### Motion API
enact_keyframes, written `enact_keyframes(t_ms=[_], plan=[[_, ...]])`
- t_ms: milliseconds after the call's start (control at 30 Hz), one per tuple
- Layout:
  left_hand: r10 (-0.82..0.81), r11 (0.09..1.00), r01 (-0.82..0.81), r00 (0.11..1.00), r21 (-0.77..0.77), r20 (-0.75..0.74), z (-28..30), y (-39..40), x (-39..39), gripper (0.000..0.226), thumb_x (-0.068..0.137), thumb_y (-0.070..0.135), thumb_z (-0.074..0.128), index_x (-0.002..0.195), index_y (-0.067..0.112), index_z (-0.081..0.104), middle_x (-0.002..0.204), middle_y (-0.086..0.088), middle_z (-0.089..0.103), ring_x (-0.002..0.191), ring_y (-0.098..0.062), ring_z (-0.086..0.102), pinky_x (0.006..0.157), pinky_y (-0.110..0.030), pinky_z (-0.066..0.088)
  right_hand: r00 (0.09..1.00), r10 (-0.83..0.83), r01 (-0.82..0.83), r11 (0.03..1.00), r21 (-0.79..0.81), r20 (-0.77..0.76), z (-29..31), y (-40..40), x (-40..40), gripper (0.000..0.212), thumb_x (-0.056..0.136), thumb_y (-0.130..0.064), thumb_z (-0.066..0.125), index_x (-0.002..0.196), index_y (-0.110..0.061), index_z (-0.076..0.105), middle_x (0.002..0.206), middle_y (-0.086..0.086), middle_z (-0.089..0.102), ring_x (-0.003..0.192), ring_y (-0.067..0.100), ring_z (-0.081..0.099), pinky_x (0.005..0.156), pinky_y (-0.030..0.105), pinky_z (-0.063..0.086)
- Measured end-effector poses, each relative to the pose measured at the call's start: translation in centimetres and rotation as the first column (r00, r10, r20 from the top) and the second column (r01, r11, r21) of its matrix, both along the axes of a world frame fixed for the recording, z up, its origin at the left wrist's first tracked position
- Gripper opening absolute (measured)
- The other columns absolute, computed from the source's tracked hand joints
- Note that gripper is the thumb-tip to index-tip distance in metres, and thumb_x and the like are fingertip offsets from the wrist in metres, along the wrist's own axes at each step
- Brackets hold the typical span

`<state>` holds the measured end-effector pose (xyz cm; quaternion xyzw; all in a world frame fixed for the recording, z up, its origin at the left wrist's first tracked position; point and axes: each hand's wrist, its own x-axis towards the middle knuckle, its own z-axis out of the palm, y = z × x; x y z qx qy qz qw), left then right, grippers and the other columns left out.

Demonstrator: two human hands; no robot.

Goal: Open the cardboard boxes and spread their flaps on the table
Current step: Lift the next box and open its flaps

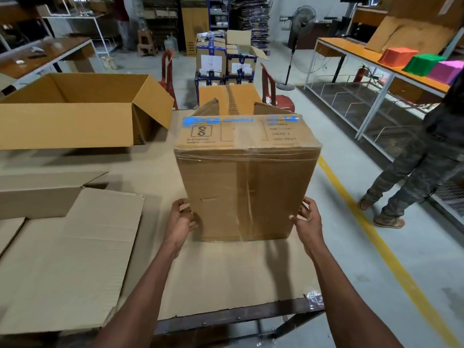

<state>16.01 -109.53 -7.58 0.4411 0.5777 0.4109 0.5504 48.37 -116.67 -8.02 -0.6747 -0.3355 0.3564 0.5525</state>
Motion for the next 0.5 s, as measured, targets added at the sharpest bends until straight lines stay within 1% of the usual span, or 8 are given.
enact_keyframes(t_ms=[67, 133, 200, 267, 300, 367, 433, 500], plan=[[-0.01, 0.998, 0.013, 0.998, -0.055, 0.057, 1.4, -0.1, 0.1, 0.054, 0.086, 0.016, 0.044, 0.137, 0.031, 0.047, 0.114, -0.002, 0.066, 0.094, -0.025, 0.064, 0.095, -0.045, 0.052, 1.0, 0.023, -0.024, 0.999, -0.038, -0.009, 0.3, 0.0, 0.3, 0.046, 0.087, 0.004, 0.064, 0.122, -0.024, 0.054, 0.125, 0.001, 0.069, 0.114, 0.015, 0.064, 0.079, 0.02, 0.049], [-0.053, 0.996, 0.055, 0.998, -0.068, 0.042, 2.9, 0.1, 0.0, 0.056, 0.074, 0.031, 0.039, 0.128, 0.03, 0.055, 0.117, 0.001, 0.063, 0.107, -0.023, 0.06, 0.097, -0.042, 0.041, 0.999, 0.045, -0.046, 0.997, -0.061, -0.009, 1.4, 0.3, 0.5, 0.034, 0.083, -0.02, 0.064, 0.116, -0.022, 0.057, 0.119, -0.003, 0.068, 0.114, 0.017, 0.062, 0.081, 0.027, 0.044], [-0.055, 0.998, 0.054, 0.999, 0.027, 0.003, 4.1, 0.5, -0.3, 0.056, 0.079, 0.04, 0.033, 0.128, 0.028, 0.057, 0.128, 0.003, 0.06, 0.129, -0.025, 0.052, 0.099, -0.042, 0.037, 0.998, 0.066, -0.067, 0.996, -0.06, -0.017, 3.2, 0.4, 0.6, 0.048, 0.076, -0.048, 0.061, 0.115, -0.02, 0.059, 0.12, -0.003, 0.066, 0.119, 0.02, 0.059, 0.089, 0.035, 0.044], [-0.056, 0.984, 0.051, 0.998, 0.172, 0.024, 5.9, 1.1, -0.5, 0.057, 0.09, 0.044, 0.033, 0.144, 0.033, 0.047, 0.142, 0.006, 0.055, 0.134, -0.022, 0.049, 0.105, -0.048, 0.04, 0.997, 0.065, -0.066, 0.998, -0.022, -0.035, 5.5, 0.5, 0.4, 0.069, 0.071, -0.069, 0.056, 0.123, -0.023, 0.06, 0.129, -0.004, 0.063, 0.123, 0.019, 0.056, 0.101, 0.044, 0.043], [-0.061, 0.971, 0.051, 0.998, 0.234, 0.035, 7.3, 1.5, -0.4, 0.057, 0.092, 0.047, 0.035, 0.147, 0.039, 0.044, 0.145, 0.008, 0.054, 0.133, -0.019, 0.05, 0.103, -0.05, 0.042, 0.998, 0.056, -0.055, 0.998, 0.018, -0.037, 6.7, 0.7, 0.2, 0.071, 0.071, -0.074, 0.053, 0.124, -0.028, 0.061, 0.132, -0.006, 0.062, 0.125, 0.019, 0.056, 0.104, 0.046, 0.042], [-0.056, 0.954, 0.043, 0.998, 0.295, 0.033, 10.4, 2.3, -0.3, 0.058, 0.09, 0.063, 0.035, 0.145, 0.047, 0.046, 0.145, 0.013, 0.054, 0.131, -0.012, 0.05, 0.099, -0.047, 0.042, 0.999, 0.021, -0.016, 0.994, 0.107, -0.049, 9.6, 1.2, -0.2, 0.061, 0.077, -0.076, 0.048, 0.121, -0.036, 0.064, 0.131, -0.01, 0.064, 0.124, 0.019, 0.056, 0.102, 0.047, 0.044], [-0.057, 0.954, 0.043, 0.998, 0.297, 0.038, 13.4, 3.1, 0.1, 0.065, 0.089, 0.079, 0.029, 0.14, 0.048, 0.053, 0.142, 0.016, 0.057, 0.13, -0.011, 0.05, 0.102, -0.049, 0.041, 0.999, 0.023, -0.015, 0.983, 0.181, -0.043, 12.9, 2.0, -0.5, 0.055, 0.089, -0.072, 0.041, 0.12, -0.037, 0.067, 0.13, -0.011, 0.066, 0.122, 0.018, 0.058, 0.094, 0.043, 0.047], [-0.083, 0.962, 0.077, 0.996, 0.261, 0.013, 15.3, 3.8, 0.3, 0.065, 0.09, 0.082, 0.03, 0.135, 0.047, 0.059, 0.138, 0.015, 0.06, 0.129, -0.015, 0.052, 0.108, -0.054, 0.039, 0.999, 0.041, -0.038, 0.983, 0.178, -0.01, 16.1, 2.6, -0.9, 0.053, 0.095, -0.07, 0.037, 0.112, -0.034, 0.071, 0.121, -0.012, 0.071, 0.114, 0.014, 0.063, 0.087, 0.037, 0.047]])
